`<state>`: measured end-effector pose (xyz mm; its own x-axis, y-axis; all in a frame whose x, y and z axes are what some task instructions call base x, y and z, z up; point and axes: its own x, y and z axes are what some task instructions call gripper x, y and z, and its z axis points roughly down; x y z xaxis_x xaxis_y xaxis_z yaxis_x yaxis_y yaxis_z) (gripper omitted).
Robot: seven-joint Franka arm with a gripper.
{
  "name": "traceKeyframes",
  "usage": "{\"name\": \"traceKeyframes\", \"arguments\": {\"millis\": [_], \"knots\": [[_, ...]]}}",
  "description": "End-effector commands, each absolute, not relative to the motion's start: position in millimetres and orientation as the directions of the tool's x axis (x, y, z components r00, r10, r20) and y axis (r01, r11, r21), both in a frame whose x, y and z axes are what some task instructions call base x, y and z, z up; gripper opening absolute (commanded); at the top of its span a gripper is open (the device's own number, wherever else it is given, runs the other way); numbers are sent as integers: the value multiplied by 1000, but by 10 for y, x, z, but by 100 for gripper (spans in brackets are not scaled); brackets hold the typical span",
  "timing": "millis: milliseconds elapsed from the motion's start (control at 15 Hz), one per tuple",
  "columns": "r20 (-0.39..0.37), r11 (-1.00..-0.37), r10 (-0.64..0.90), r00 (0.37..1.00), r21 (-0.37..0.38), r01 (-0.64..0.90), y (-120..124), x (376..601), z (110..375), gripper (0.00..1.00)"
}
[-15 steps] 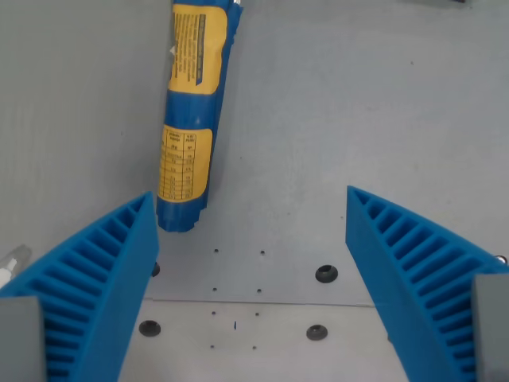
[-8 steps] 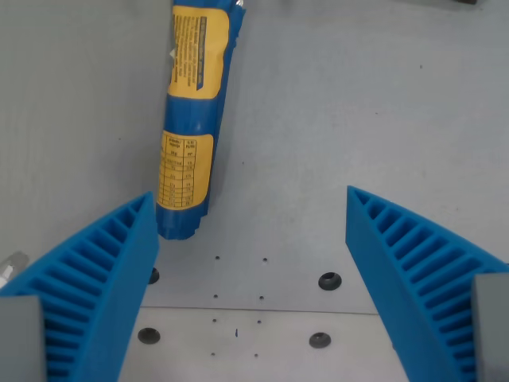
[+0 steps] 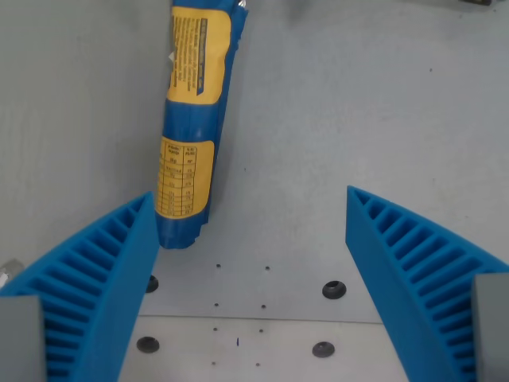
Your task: Pick up the blue bag
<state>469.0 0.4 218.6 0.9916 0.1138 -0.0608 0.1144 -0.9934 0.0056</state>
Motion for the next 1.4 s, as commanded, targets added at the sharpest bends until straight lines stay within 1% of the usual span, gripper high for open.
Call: {"name": "traceKeyframes", "arguments": {"millis": [67, 1200, 1267, 1400], "knots": [[16, -990, 139, 990, -5, 139, 17, 4669, 2118, 100], [16, -990, 139, 990, -5, 139, 22, 4692, 1836, 100], [16, -990, 139, 990, -5, 139, 22, 4693, 1819, 0], [16, -990, 139, 990, -5, 139, 22, 4693, 1819, 0]]}}
